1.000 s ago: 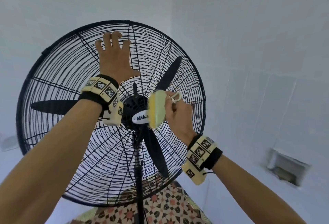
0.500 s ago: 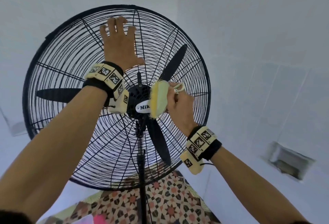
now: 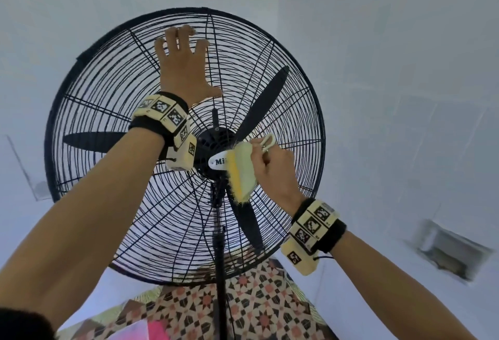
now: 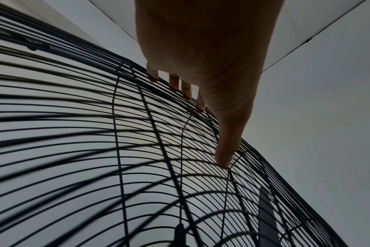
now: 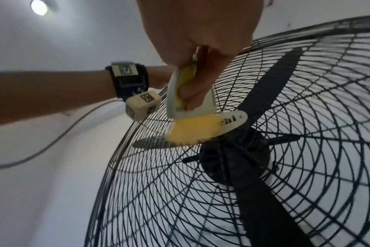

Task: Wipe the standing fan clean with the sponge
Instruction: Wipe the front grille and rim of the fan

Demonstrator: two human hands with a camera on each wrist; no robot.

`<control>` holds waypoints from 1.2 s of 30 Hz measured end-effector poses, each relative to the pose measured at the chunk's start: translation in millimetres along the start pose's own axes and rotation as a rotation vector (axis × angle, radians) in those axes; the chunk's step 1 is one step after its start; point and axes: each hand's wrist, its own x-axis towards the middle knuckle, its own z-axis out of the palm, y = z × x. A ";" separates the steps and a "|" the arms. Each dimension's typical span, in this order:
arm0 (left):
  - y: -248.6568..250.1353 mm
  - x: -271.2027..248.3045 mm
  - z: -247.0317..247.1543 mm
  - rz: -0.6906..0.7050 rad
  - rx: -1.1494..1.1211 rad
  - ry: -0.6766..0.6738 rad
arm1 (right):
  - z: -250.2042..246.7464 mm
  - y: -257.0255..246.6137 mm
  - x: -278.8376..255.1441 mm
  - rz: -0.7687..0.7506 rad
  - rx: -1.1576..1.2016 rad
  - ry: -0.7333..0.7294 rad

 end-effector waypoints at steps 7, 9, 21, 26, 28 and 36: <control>3.9 1.2 -3.4 -0.007 -0.011 0.006 | -4.4 -8.1 31.7 -0.102 0.059 0.014; 1.5 4.4 -4.5 -0.019 -0.011 -0.019 | -9.9 2.0 36.1 -0.052 0.034 0.118; 4.0 7.9 -5.3 -0.059 -0.028 -0.046 | -10.4 11.5 37.8 -0.049 0.063 0.199; 7.7 5.9 -4.0 -0.068 -0.028 -0.031 | -2.7 7.0 34.0 -0.144 0.111 0.115; 5.8 6.0 -4.9 -0.068 -0.034 -0.034 | -7.1 15.0 40.6 -0.069 0.042 0.188; 11.0 5.9 -6.0 -0.075 -0.052 -0.032 | -3.3 6.1 46.5 -0.155 0.093 0.146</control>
